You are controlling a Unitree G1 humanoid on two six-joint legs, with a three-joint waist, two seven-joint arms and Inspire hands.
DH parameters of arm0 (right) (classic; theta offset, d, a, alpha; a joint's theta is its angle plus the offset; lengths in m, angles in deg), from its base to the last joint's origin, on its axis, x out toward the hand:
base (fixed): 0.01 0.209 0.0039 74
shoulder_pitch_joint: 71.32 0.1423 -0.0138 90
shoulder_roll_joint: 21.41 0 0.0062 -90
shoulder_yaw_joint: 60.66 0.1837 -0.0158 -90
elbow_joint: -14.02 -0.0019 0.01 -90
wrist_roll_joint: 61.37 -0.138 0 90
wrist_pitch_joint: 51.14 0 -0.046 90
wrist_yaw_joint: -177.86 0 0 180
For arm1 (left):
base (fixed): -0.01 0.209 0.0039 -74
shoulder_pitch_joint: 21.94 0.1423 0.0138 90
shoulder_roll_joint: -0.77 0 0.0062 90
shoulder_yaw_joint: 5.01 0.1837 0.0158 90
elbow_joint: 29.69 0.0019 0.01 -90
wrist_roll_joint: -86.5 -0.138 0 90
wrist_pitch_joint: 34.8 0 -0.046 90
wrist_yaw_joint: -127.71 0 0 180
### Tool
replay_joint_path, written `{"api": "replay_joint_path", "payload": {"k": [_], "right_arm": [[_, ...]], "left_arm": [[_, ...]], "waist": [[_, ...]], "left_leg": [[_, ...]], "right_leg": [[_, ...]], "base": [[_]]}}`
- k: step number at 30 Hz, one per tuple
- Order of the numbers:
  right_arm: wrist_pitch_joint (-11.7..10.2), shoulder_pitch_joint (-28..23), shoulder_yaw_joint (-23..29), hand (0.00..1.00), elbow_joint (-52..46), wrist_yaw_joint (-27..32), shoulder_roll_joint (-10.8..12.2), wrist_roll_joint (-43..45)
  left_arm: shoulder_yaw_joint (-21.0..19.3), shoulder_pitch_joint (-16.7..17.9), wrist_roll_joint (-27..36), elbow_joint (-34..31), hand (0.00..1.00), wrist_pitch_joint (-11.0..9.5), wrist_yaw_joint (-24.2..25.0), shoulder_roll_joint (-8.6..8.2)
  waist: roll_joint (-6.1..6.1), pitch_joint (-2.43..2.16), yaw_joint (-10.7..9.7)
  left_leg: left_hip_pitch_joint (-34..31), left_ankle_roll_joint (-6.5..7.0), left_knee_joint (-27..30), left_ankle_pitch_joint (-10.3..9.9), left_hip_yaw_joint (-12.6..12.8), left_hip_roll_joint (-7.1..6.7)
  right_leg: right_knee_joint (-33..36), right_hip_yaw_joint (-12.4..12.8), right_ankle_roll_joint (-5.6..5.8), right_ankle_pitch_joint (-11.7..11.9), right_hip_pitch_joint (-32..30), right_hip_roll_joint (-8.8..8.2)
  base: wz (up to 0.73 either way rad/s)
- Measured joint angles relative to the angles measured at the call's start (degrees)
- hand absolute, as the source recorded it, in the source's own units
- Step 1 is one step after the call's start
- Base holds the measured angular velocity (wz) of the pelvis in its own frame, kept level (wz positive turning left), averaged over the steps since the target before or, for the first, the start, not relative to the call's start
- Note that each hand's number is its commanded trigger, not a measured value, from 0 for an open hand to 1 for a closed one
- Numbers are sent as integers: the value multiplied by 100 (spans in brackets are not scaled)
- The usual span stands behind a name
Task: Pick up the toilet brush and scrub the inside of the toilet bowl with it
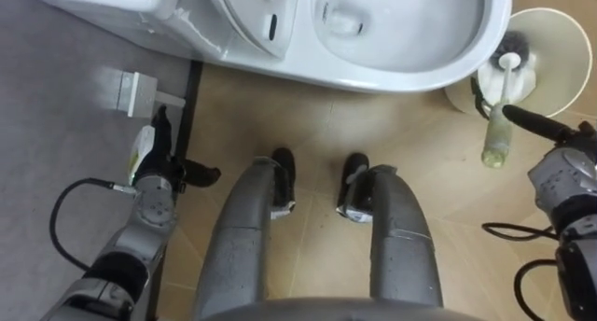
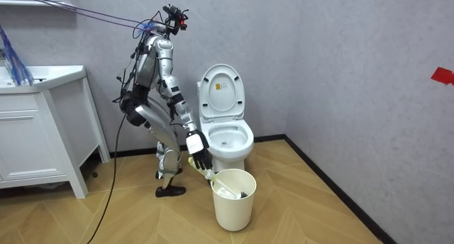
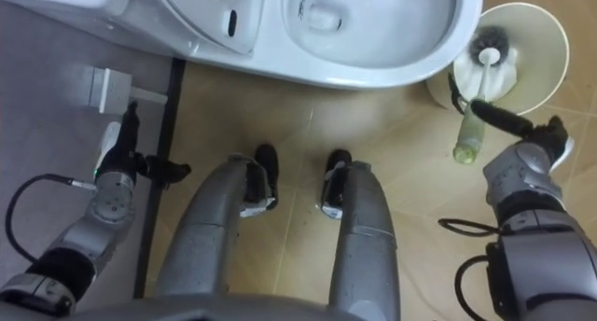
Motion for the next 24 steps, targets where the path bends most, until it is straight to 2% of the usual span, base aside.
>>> {"api": "replay_joint_path", "payload": {"k": [3,9,10,14,19,24], "right_arm": [[6,4,-99,0,48,-9,0,38],[17,28,-280,0,220,-71,-1,240],[62,37,-310,0,214,-78,-7,253],[132,129,-344,0,200,-115,-39,250],[214,282,-496,0,212,-219,-64,299],[246,397,-701,0,205,-419,-158,250]], "left_arm": [[63,22,2,0,0,50,7,20],[72,24,8,53,0,60,29,92],[72,26,9,54,0,86,28,107],[72,-34,8,55,0,180,26,114],[72,-164,12,-16,0,214,26,123],[75,-234,14,-157,0,213,26,137]], "waist": [[15,-9,3],[44,-27,146],[46,-28,141],[50,-28,157],[60,-25,182],[56,-22,247]], "left_leg": [[-14,2,0,1,0,-11],[-44,2,-1,1,-17,-26],[-88,5,11,3,-24,-87],[-393,18,161,5,-25,-104],[-746,43,444,-32,-58,-106],[-1143,45,674,-51,-49,-108]], "right_leg": [[14,5,0,0,-28,-25],[23,-9,0,-7,-49,-23],[81,1,9,-32,-102,-54],[283,54,35,-78,-429,-82],[572,-55,-30,-166,-741,-191],[829,-51,-62,-197,-1148,-281]], "base": [[0],[1],[11],[8],[7],[3]]}}
